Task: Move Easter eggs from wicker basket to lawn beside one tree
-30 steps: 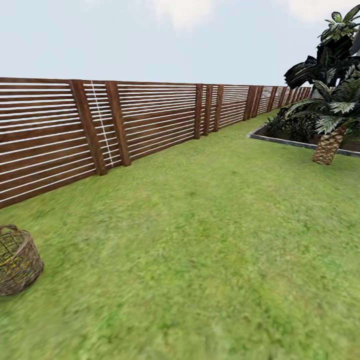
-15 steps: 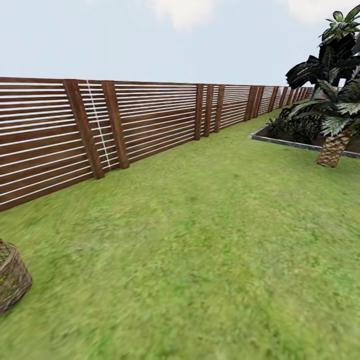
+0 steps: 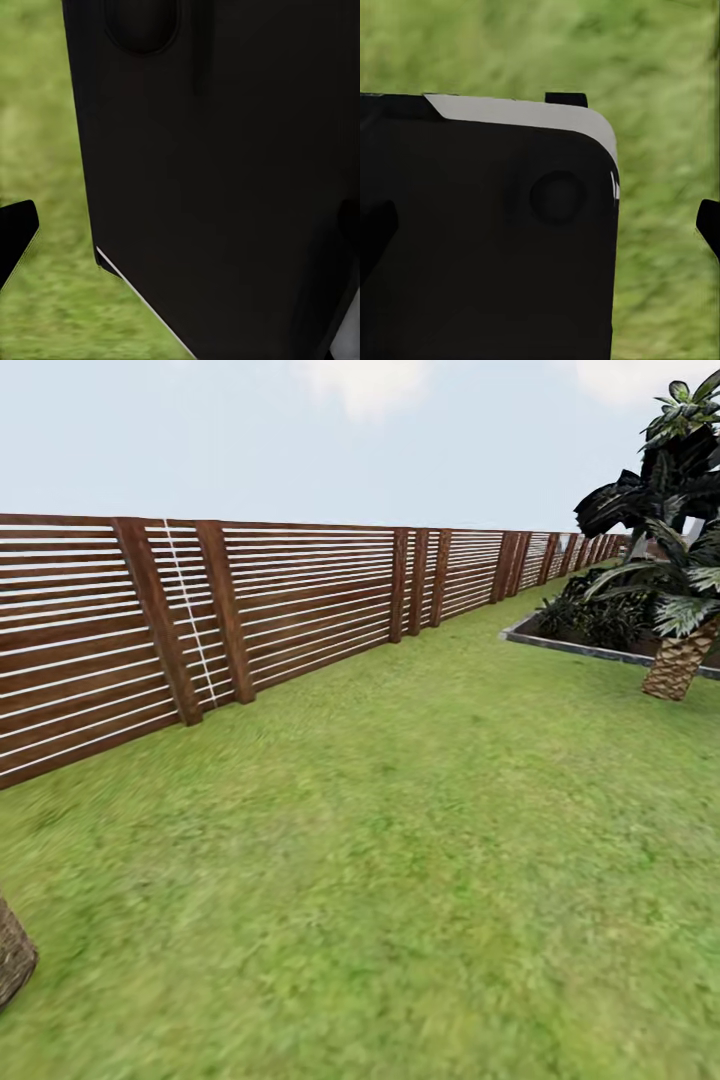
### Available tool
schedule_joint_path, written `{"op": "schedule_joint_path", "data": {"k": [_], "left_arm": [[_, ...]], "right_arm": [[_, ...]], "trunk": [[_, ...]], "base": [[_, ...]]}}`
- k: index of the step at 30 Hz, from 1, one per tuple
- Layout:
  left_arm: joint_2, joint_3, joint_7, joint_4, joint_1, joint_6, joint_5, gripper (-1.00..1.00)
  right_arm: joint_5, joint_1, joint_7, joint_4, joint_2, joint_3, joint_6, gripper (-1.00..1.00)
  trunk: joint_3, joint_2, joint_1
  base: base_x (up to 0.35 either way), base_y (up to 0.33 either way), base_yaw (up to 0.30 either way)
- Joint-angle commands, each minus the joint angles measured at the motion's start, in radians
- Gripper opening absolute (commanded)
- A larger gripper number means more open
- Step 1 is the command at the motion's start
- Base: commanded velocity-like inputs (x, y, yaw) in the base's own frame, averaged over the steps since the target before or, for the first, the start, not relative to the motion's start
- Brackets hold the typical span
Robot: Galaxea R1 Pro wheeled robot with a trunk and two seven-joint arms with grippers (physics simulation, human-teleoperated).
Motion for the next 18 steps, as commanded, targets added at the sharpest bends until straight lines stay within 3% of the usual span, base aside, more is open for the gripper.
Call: {"op": "schedule_joint_path", "data": {"k": [1,18], "left_arm": [[0.000,0.000,-0.001,0.000,0.000,-0.001,0.001,1.00],[0.001,0.000,-0.001,0.000,0.000,-0.001,0.001,1.00]], "right_arm": [[0.001,-0.001,0.001,0.000,0.000,0.001,-0.003,1.00],[0.001,-0.001,0.001,0.000,0.000,0.000,-0.002,1.00]], "trunk": [[-0.001,0.000,0.001],[-0.001,0.000,0.001]], "base": [[0.338,0.000,0.000],[0.338,0.000,0.019]]}}
